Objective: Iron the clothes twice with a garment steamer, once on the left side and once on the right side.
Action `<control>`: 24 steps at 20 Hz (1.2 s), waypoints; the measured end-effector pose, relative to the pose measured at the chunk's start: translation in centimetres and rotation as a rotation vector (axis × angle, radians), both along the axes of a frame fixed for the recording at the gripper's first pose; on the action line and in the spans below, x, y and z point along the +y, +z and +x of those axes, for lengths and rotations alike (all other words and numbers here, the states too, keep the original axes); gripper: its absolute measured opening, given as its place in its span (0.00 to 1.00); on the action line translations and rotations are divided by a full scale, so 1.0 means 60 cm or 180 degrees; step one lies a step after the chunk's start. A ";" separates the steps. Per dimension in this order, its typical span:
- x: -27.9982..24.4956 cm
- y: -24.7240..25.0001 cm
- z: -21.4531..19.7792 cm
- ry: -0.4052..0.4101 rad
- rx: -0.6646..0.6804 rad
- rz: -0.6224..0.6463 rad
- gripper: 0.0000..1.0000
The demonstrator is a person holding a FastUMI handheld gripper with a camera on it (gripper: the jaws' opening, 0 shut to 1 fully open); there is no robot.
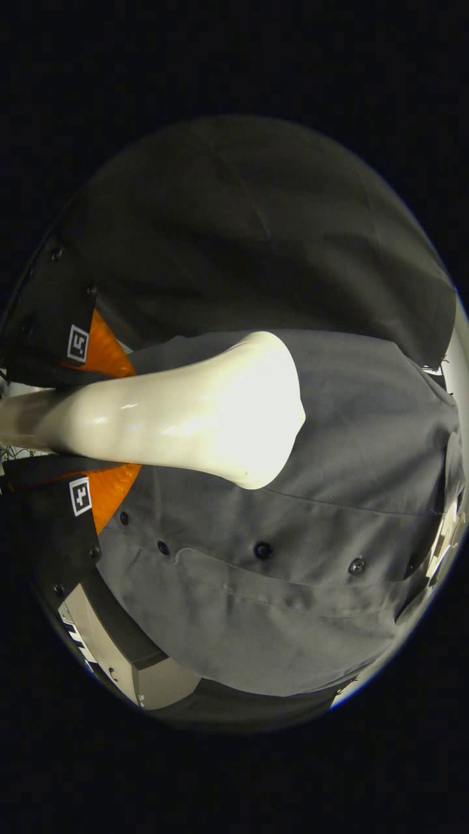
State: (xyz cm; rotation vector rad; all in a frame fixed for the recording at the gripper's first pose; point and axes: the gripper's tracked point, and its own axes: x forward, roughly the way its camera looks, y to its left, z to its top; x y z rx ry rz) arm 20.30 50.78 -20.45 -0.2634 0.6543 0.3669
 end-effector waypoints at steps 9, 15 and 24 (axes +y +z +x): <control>-0.006 -0.105 -0.048 0.0072 0.0252 -0.0145 0.50; -0.021 -0.192 -0.091 0.0089 0.0479 -0.0292 0.50; -0.011 -0.181 -0.141 0.0228 0.0511 -0.0116 0.50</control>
